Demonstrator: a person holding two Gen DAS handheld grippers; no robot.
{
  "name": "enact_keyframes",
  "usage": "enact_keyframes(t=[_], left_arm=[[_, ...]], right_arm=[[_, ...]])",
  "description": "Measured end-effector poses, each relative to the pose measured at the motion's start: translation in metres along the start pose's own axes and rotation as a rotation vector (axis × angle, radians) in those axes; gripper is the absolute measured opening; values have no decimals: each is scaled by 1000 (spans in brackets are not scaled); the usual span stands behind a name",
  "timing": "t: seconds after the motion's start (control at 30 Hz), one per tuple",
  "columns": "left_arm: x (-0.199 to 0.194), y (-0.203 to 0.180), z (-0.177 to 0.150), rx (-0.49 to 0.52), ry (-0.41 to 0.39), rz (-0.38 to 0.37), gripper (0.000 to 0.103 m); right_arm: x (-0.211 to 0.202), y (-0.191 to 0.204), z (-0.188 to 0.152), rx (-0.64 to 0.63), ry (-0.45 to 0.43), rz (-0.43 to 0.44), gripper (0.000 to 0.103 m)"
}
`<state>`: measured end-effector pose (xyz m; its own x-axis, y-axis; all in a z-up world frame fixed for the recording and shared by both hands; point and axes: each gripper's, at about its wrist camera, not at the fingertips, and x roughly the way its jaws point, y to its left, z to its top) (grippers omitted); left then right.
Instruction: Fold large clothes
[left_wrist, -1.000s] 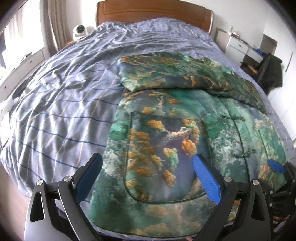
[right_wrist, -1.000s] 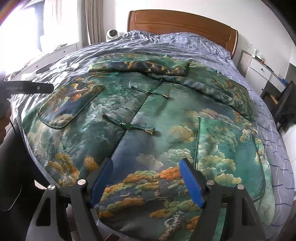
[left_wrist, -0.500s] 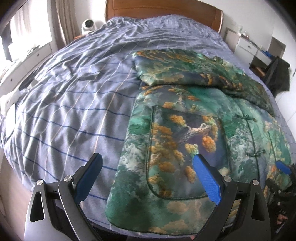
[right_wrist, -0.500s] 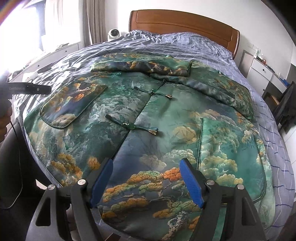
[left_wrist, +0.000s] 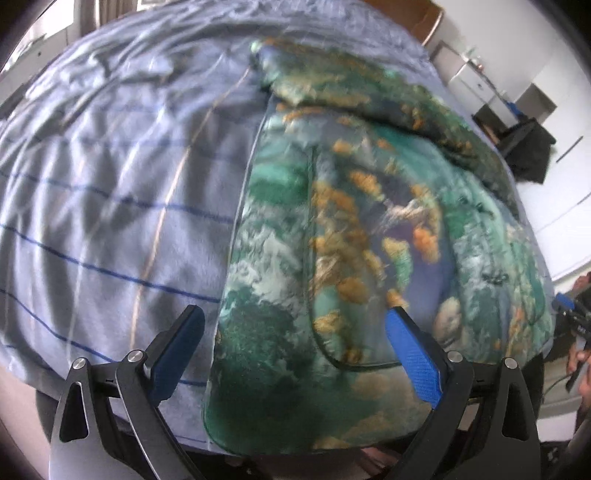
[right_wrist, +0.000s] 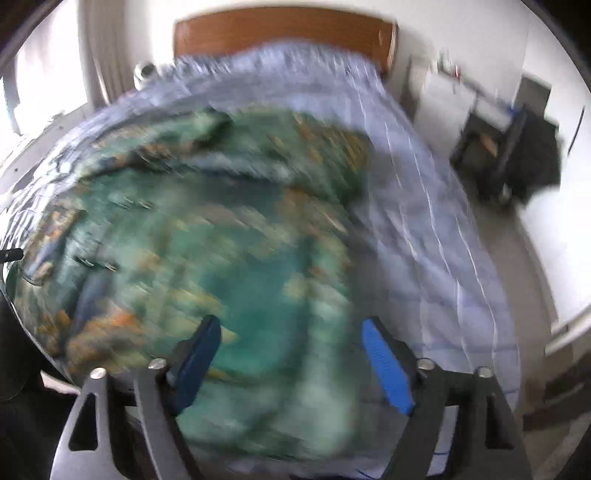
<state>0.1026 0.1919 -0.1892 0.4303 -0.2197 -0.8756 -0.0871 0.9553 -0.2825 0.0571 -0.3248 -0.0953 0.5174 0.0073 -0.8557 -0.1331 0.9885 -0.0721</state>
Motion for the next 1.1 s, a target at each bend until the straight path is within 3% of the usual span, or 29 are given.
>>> enact_keyframes(t=[0.03,0.13,0.23,0.33,0.4,0.43,0.5,0.53,0.57,0.6,0.8,0.93,1.1], left_arm=[[5,-1,-2,6,12,-3,99],[14,-11,-8,44,36,13,100],[17,-27,-11,105,48,13,100],[18,-34,-13,117,66,17,99],[15,-39,-15,128,96,24,83],[13,-42,-15,140,109,41,72],[7,-53,-17,172,125,73,49],[3,-60,-17,188,131,105,32],[-1,-64,-15,196,137,120,21],[-5,-68,-14,201,137,119,18],[-39,-94,-17,269,96,117,13],[-54,-85,-31,309,131,105,13],[-81,-62,-82,313,219,60,13]], right_arm=[[10,-18,-4,19,77,35,83],[26,-41,-18,54,167,96,83],[41,-40,-33,65,224,192,83],[45,-33,-34,59,208,264,83],[49,-27,-31,54,213,294,76],[50,-22,-29,43,229,290,51],[46,-14,-24,6,239,259,25],[41,-12,-20,-8,233,247,18],[38,-10,-16,-10,228,248,16],[31,-9,-12,-13,214,247,15],[0,-3,6,-52,143,234,12],[-10,-5,-1,-62,143,246,12],[-24,-9,-30,-33,212,306,12]])
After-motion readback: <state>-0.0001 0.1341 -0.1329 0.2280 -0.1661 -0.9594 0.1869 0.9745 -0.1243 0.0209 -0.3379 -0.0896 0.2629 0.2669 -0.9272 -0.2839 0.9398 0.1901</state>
